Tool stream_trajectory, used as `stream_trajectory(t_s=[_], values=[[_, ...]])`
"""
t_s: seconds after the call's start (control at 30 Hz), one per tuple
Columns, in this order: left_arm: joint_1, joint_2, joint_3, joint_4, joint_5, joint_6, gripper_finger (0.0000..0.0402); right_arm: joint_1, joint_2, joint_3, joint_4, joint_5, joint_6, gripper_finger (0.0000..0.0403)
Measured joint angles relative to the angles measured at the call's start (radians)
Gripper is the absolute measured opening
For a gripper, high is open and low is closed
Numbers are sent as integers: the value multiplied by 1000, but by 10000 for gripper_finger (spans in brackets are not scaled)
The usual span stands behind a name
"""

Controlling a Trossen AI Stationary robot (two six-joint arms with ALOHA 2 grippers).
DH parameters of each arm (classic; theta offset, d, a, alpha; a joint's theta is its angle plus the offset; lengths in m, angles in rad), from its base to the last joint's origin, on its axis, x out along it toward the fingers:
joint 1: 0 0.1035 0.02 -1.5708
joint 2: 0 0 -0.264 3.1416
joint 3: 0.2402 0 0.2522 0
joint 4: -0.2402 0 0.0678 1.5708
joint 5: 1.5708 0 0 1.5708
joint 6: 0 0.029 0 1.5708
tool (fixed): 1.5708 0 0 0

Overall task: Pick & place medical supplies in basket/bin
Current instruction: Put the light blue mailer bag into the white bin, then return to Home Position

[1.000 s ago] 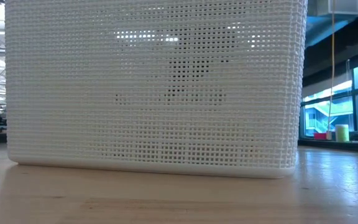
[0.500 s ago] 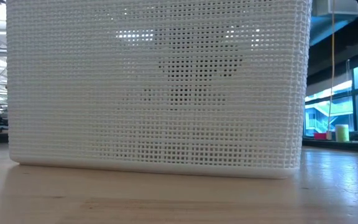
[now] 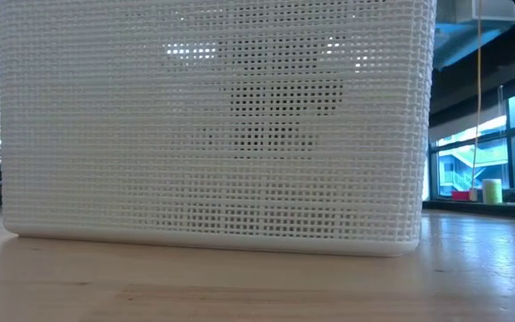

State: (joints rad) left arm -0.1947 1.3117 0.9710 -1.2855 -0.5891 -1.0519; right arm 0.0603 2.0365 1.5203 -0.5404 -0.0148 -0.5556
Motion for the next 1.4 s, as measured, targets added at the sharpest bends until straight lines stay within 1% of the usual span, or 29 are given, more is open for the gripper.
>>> stream_trajectory(t_s=[0.1,0.17,0.4,0.47,0.57,0.73,0.83,0.97,1.07,1.1,1.17,1.23,1.27,1.33,1.4], values=[[0,0,0,0,4,0,4,6,0,0,0,1,0,189],[0,0,0,1,5,0,4,10,0,0,2,2,1,207],[0,0,0,4,0,0,4,12,9,-6,-18,-4,0,297],[0,0,0,4,0,0,4,14,3,-2,-25,34,6,316],[0,0,0,4,0,0,4,16,3,35,-36,95,51,333],[0,0,0,4,-1,0,6,19,0,181,-172,92,60,337],[0,0,0,4,-2,15,5,27,0,296,-297,76,79,338],[0,0,0,4,-4,35,4,31,-4,456,-481,8,112,338],[-3,0,0,4,-39,52,6,30,-4,582,-620,-57,169,338],[-9,-3,0,4,-57,64,7,30,-4,623,-661,-87,194,338],[-27,-21,0,4,-109,77,8,26,-11,676,-741,-181,231,338],[-53,-46,0,5,-161,74,8,22,-33,669,-777,-297,240,338],[-69,-63,0,8,-180,72,7,23,-49,649,-758,-337,243,338],[-108,-104,0,12,-212,74,5,26,-93,579,-685,-332,294,338],[-155,-151,0,18,-232,85,4,27,-159,474,-601,-238,362,338]])
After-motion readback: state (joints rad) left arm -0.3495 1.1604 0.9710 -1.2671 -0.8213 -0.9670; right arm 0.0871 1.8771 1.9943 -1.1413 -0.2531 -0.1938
